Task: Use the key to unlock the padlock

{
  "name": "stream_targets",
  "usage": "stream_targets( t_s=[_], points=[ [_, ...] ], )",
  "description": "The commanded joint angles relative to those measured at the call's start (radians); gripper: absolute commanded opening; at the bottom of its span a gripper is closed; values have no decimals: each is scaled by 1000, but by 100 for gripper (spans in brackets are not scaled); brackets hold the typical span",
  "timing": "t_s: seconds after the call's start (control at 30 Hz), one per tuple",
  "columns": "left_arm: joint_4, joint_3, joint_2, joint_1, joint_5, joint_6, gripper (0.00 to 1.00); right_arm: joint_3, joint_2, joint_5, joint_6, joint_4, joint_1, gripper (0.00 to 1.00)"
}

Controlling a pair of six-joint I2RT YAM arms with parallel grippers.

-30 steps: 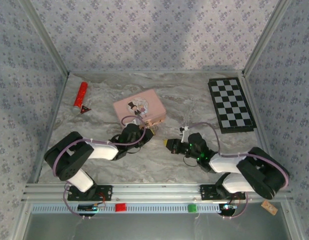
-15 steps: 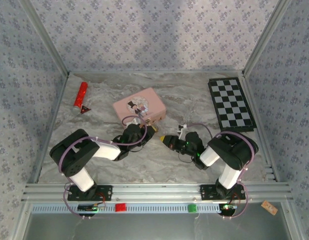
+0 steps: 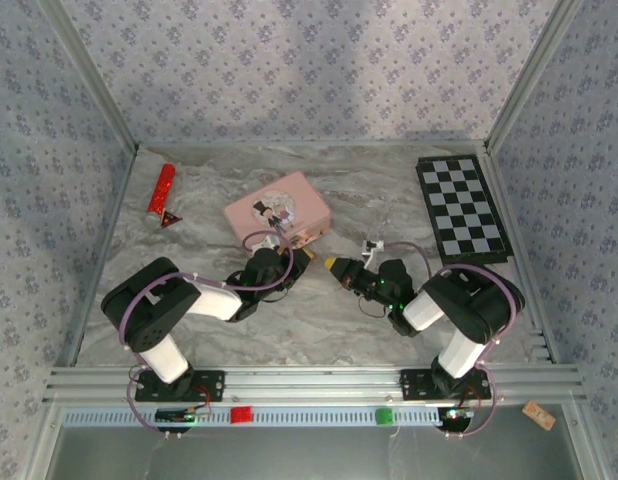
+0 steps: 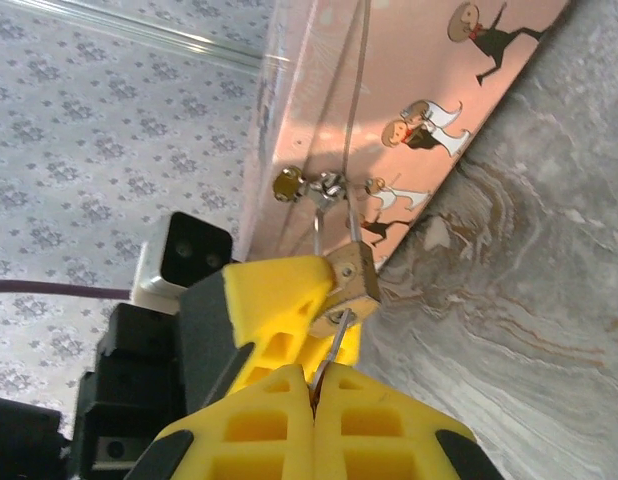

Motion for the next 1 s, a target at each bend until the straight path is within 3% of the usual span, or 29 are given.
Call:
stream_targets(
  t_s=[0.0,0.97],
  points=[
    [134,1,32,-9,14,-132,0,21,-37,6,29,34,-14,0],
    [388,75,132,-48,-55,-279,0,87,-7,69,202,34,21,0]
  ],
)
